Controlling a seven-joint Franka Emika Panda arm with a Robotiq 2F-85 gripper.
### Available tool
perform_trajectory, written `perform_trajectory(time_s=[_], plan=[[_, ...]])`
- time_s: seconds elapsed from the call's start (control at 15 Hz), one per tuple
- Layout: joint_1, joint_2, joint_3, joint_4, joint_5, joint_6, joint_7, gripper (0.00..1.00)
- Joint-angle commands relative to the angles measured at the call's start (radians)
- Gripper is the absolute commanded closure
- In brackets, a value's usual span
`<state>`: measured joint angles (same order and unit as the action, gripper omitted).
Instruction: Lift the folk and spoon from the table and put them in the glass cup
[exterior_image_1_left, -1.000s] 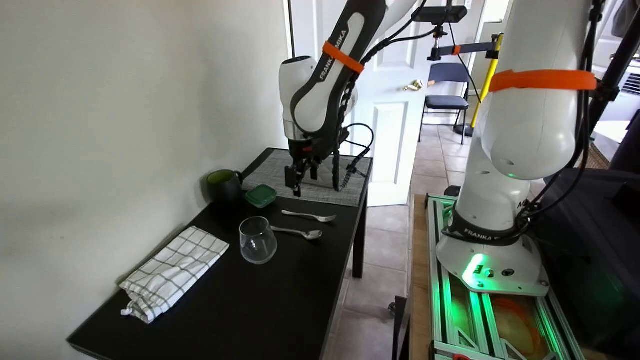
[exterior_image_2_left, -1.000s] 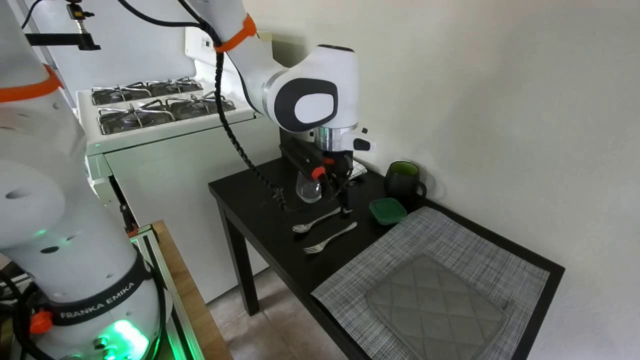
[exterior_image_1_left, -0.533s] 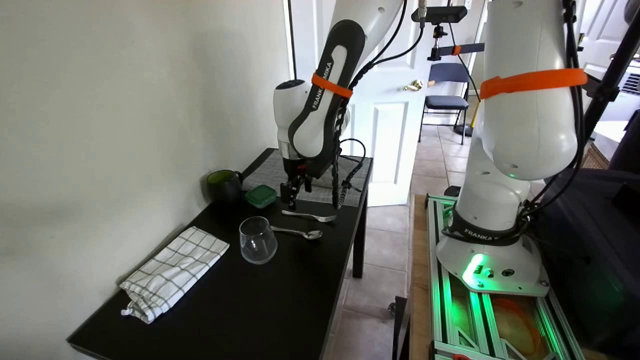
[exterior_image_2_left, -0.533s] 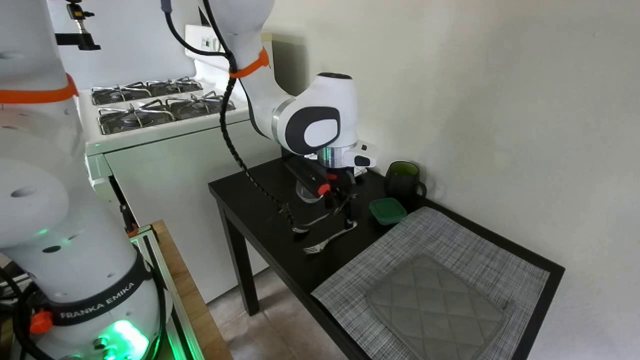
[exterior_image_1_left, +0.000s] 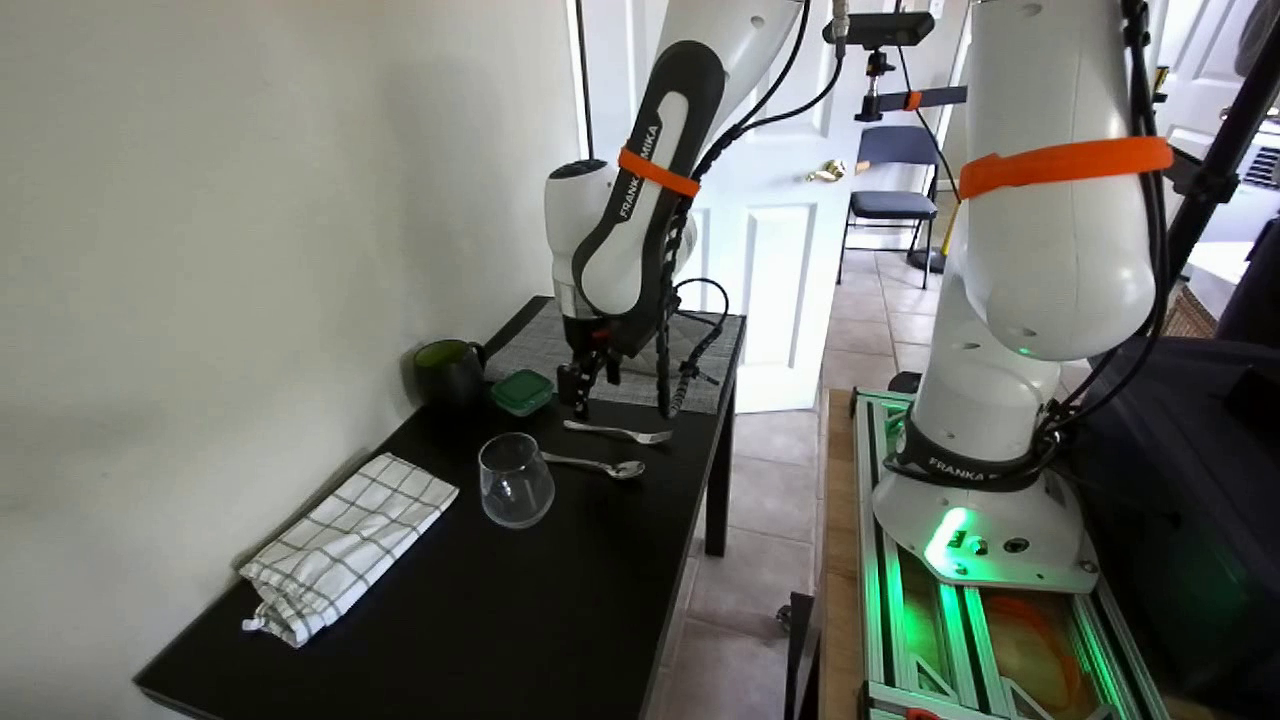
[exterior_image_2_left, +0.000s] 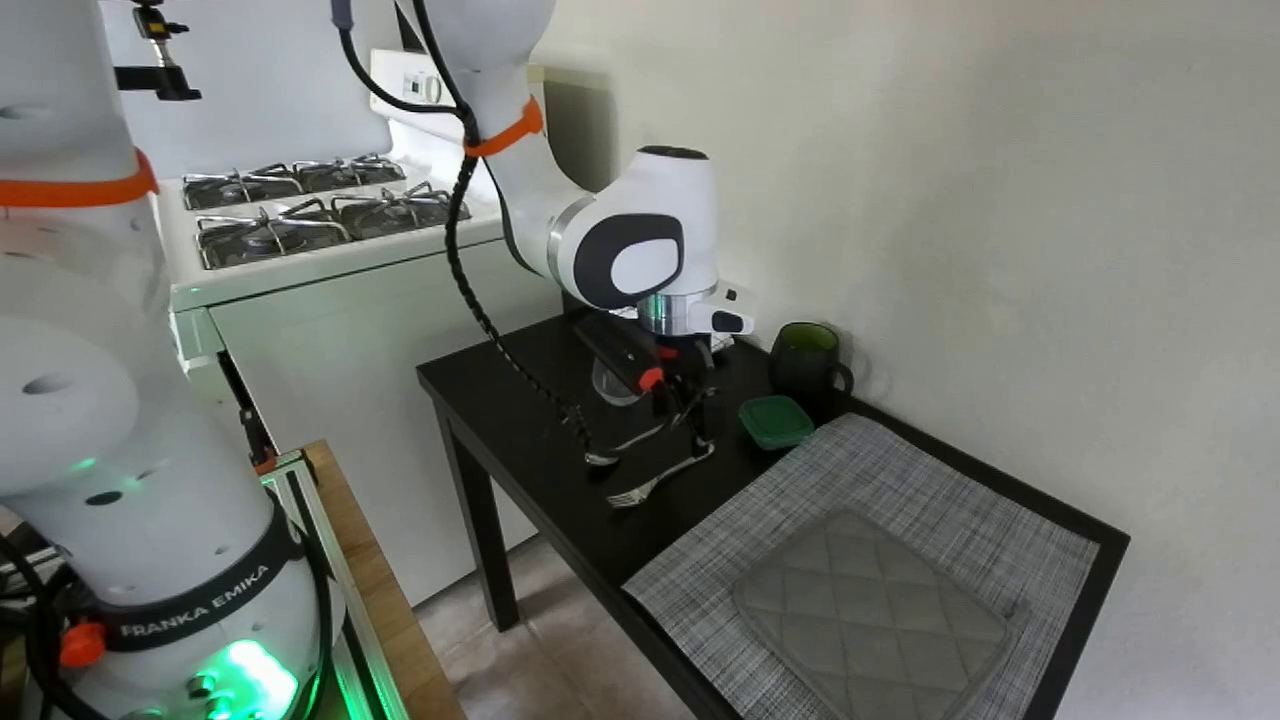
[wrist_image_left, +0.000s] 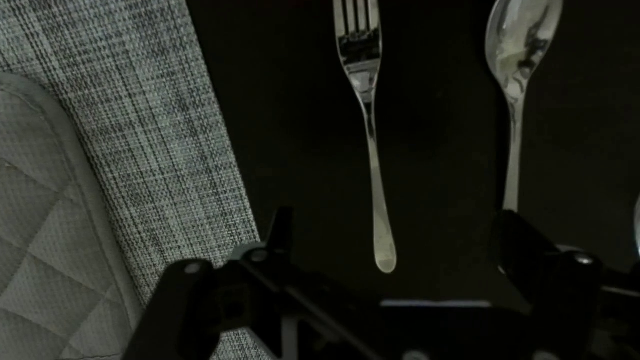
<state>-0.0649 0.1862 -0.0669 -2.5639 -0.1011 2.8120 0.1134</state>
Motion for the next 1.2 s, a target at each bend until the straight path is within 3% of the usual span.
perform_trajectory(time_s=[0.0, 0.27, 0.67, 0.73, 0.87, 1.13], plan=[[-0.009, 0.047, 0.034, 0.019, 0.091, 0.044, -0.082, 0.0], [-0.016, 0.093, 0.054, 0.042, 0.131, 0.071, -0.128, 0.0], [-0.011, 0.16, 0.034, 0.089, 0.098, 0.104, -0.136, 0.01], [-0.01, 0.171, 0.029, 0.097, 0.094, 0.104, -0.137, 0.26], [-0.009, 0.192, 0.021, 0.111, 0.089, 0.106, -0.137, 0.3], [0.002, 0.214, -0.009, 0.128, 0.063, 0.08, -0.134, 0.62]])
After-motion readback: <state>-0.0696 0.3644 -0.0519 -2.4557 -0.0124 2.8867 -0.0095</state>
